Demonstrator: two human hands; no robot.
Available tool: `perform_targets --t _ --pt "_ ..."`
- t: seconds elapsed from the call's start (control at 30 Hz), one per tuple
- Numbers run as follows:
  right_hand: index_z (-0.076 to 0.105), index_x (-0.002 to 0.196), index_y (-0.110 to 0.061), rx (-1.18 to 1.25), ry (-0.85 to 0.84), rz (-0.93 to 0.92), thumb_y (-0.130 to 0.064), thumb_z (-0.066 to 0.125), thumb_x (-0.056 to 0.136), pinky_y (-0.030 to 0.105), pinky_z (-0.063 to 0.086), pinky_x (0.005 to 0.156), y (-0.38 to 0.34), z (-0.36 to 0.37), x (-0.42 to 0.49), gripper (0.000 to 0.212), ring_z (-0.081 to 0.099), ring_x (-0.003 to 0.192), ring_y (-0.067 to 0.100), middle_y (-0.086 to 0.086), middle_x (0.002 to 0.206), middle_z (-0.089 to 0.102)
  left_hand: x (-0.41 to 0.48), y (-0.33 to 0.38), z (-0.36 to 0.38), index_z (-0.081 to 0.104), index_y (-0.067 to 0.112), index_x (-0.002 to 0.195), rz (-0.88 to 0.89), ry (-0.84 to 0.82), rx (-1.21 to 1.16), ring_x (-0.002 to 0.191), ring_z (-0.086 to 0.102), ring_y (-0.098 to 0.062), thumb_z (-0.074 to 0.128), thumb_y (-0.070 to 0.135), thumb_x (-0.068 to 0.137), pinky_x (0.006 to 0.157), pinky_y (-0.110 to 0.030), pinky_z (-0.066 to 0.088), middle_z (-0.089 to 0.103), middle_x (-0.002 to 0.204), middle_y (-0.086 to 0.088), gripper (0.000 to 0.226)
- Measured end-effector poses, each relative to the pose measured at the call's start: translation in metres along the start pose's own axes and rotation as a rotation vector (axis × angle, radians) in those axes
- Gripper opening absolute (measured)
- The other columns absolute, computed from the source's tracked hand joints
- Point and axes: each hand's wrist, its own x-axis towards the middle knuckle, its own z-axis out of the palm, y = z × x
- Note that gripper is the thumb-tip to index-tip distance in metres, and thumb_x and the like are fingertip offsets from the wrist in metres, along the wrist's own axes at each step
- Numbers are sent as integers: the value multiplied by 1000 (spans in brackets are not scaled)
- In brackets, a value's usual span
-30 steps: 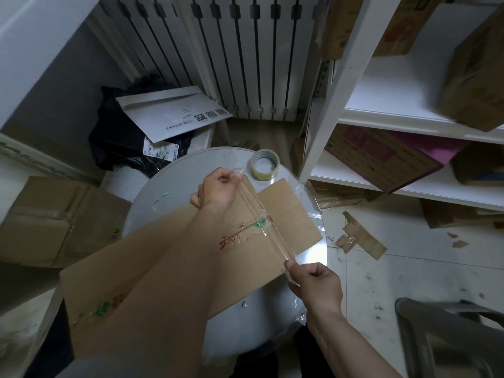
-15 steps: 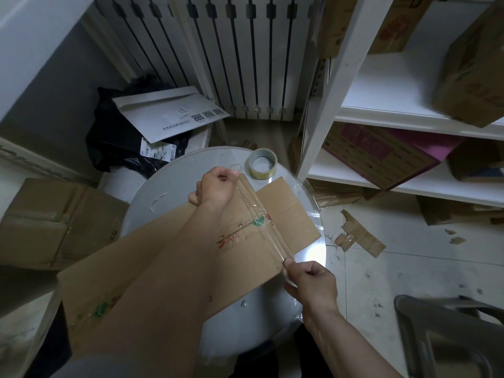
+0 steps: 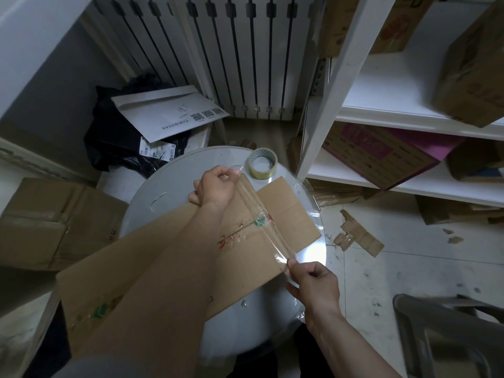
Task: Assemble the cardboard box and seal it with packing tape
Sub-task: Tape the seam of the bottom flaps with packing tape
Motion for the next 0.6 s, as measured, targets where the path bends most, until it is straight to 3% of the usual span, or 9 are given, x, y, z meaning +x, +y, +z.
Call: perform_targets --t 0.27,0.4,0.6 --pt "62 68 -2 21 -18 23 -7 74 81 35 60 72 -5 1 -2 19 65 70 21 11 67 66 4 0 2 65 32 79 -13 2 28 101 36 -14 64 51 86 100 -41 29 57 88 15 21" --pt "62 68 -1 10 -17 26 -7 74 82 32 60 68 -6 2 -3 19 63 65 19 10 66 66 4 1 2 68 31 93 -25 -16 68 109 38 -18 62 53 87 104 -42 29 60 96 10 23" --pt "63 62 -7 -104 -4 10 -17 78 80 44 60 76 -6 0 4 25 69 74 26 8 68 72 3 5 1 66 29 115 -47 -55 205 123 37 -27 56 54 90 101 -40 27 58 124 -2 37"
